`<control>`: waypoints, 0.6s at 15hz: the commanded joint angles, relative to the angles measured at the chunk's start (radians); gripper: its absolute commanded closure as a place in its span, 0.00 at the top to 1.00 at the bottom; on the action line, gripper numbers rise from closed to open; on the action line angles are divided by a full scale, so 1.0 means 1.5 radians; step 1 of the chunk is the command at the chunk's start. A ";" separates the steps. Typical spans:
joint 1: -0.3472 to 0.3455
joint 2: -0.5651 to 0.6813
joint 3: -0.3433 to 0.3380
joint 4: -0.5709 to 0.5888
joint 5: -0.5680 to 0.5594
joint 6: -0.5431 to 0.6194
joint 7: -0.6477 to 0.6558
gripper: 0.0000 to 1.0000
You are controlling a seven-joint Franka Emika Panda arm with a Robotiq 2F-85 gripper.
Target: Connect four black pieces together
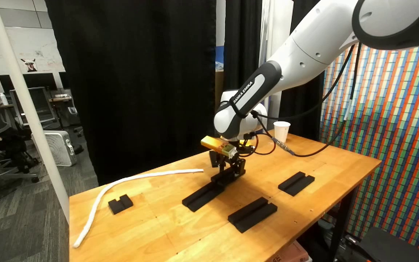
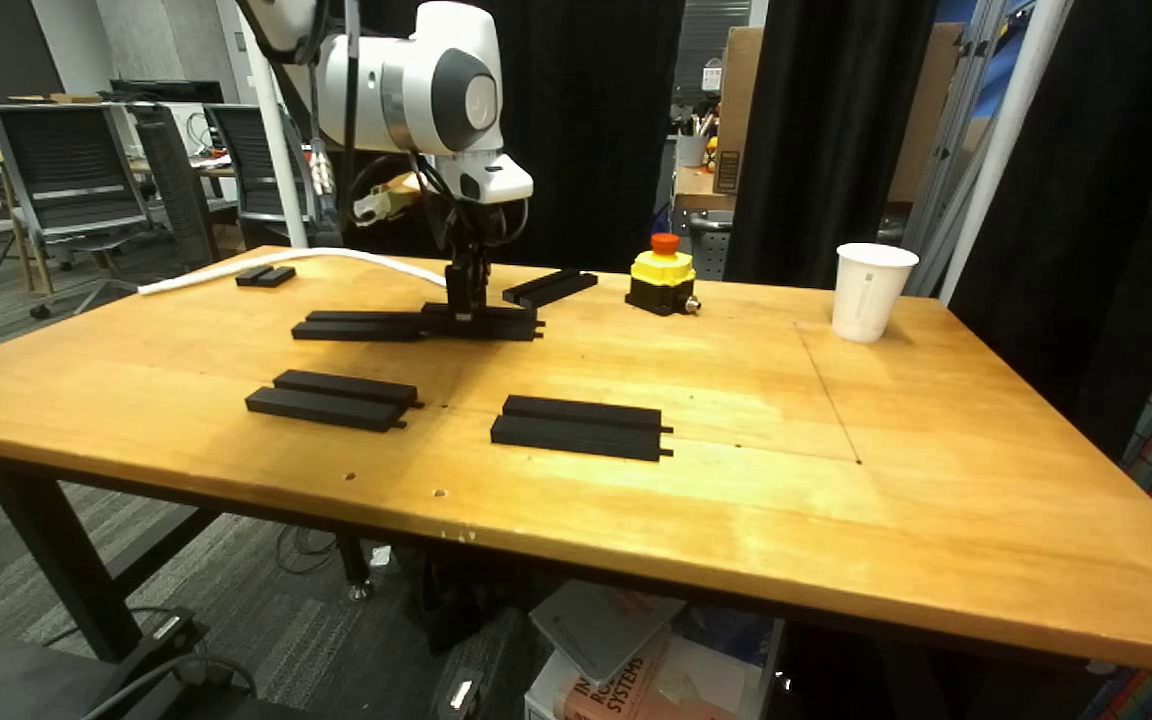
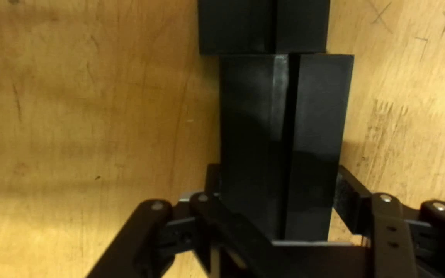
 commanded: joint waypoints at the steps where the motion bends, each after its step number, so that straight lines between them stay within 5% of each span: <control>1: 0.004 0.012 0.004 0.022 0.009 -0.005 0.007 0.45; 9: 0.005 0.005 -0.001 0.007 0.003 -0.001 0.009 0.45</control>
